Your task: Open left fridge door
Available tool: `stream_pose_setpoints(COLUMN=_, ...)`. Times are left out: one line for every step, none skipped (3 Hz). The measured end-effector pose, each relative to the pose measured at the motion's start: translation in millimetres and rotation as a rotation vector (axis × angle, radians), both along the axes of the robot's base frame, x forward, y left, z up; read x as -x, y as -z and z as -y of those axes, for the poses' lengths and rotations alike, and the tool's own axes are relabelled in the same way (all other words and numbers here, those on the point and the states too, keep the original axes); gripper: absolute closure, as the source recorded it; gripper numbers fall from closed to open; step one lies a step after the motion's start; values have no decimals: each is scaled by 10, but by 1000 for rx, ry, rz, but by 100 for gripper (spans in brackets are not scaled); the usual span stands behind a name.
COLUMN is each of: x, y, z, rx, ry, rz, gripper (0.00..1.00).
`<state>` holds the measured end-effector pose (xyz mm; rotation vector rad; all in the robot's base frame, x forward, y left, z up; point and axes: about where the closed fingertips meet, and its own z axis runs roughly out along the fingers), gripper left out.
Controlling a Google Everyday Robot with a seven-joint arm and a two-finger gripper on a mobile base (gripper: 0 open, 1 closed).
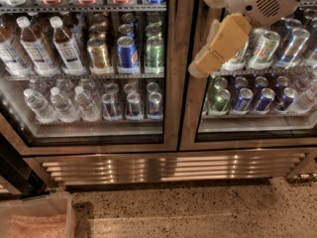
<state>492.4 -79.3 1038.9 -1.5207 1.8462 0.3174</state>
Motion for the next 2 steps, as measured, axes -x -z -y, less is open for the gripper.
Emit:
stream_pose_setpoints(x=-1, y=-8, z=-14, rx=0, ry=-2, rz=2, gripper=0)
stream_pose_setpoints(x=-73, y=21, z=3, rx=-28, ry=34, rz=13, gripper=0)
